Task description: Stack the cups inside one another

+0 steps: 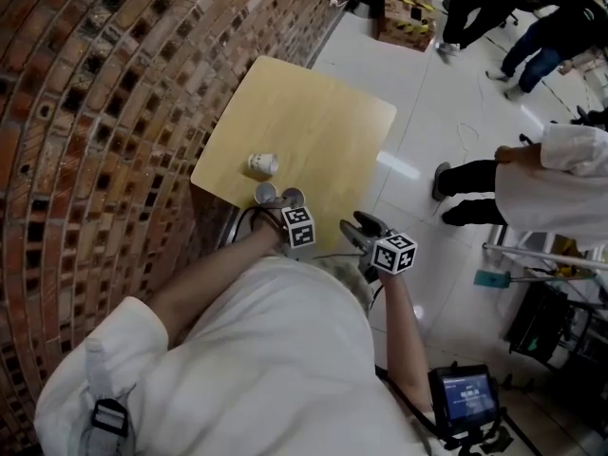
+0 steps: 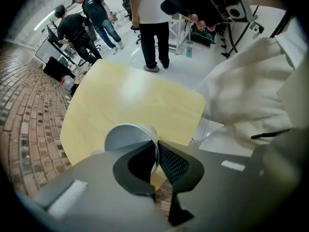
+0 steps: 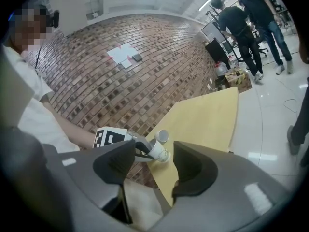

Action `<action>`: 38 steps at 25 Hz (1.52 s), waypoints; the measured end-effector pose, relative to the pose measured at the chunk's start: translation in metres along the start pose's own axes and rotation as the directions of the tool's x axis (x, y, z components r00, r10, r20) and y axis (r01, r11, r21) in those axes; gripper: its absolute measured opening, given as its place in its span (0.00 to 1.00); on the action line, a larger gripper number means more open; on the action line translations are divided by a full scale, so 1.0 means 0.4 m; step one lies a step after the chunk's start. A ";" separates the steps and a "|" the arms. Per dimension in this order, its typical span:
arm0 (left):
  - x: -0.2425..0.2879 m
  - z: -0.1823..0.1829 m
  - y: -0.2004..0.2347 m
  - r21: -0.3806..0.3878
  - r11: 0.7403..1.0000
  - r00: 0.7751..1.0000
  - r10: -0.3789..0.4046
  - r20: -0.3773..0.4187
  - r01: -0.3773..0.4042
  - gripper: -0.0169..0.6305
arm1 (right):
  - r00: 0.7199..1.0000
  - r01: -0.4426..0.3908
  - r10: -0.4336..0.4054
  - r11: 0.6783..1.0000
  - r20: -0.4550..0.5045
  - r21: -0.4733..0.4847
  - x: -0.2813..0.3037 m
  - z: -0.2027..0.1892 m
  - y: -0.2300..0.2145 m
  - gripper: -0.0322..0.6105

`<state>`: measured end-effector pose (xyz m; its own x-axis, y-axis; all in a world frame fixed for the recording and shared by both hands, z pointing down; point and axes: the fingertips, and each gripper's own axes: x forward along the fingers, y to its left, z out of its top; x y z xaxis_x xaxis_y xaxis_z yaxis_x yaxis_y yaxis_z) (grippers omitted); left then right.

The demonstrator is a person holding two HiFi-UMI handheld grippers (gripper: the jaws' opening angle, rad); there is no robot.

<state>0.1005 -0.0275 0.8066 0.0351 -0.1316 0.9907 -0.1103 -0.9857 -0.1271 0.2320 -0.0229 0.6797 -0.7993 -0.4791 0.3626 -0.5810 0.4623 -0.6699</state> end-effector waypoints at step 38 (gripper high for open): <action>-0.070 -0.030 0.074 -0.160 0.987 0.992 0.032 0.125 -0.011 0.44 | 0.995 0.102 -0.102 0.994 0.007 -0.046 -0.016 0.074 -0.036 0.44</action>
<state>0.0842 -0.0515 0.7756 0.1559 -0.1750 0.9721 -0.2687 -0.9546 -0.1287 0.2499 -0.0485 0.6680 -0.7347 -0.5291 0.4245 -0.6662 0.4448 -0.5986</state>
